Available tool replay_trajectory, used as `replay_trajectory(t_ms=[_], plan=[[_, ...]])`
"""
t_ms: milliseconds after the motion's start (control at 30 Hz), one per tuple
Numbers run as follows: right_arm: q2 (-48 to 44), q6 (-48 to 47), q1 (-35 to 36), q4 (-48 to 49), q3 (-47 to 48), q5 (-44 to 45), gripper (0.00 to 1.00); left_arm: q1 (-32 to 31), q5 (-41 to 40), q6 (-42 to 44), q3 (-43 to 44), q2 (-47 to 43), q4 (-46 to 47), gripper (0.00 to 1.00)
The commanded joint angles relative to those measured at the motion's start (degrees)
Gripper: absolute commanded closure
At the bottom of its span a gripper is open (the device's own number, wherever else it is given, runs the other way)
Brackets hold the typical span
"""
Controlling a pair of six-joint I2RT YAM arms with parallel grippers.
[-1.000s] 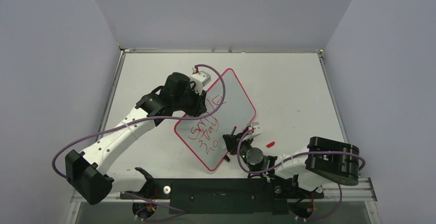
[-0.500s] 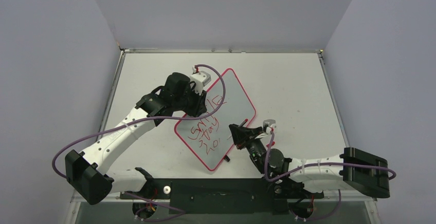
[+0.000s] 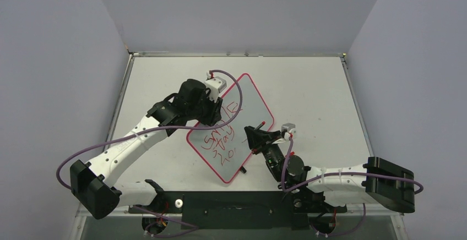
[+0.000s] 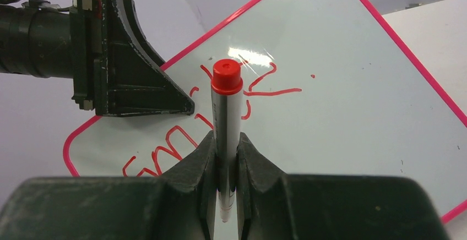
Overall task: Write a sentence on the whiteboard
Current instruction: Put down the whiteboard on the whiteboard stand.
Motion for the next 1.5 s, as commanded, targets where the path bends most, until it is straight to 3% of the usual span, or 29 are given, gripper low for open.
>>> replay_trajectory(t_ms=[0, 233, 533, 767, 1467], plan=[[-1.06, -0.19, -0.3, 2.58, 0.04, 0.17, 1.0, -1.51, -10.34, 2.46, -0.97, 0.8, -2.88, 0.66], [-0.8, -0.01, -0.51, 3.53, -1.11, 0.5, 1.0, -2.36, -16.27, -0.56, -4.74, 1.22, -2.4, 0.55], [-0.93, 0.16, -1.34, 3.52, -1.77, 0.2, 1.0, -3.27, -18.79, -1.04, -6.23, 2.45, -0.95, 0.53], [-0.26, 0.85, -1.8, 3.59, -1.87, 0.04, 1.0, -3.91, -21.56, -0.84, -5.78, 2.44, -2.15, 0.42], [1.72, 1.44, -2.7, 3.59, -1.09, -0.81, 1.0, -4.63, -24.83, -0.88, -5.65, -0.59, -3.13, 0.35]])
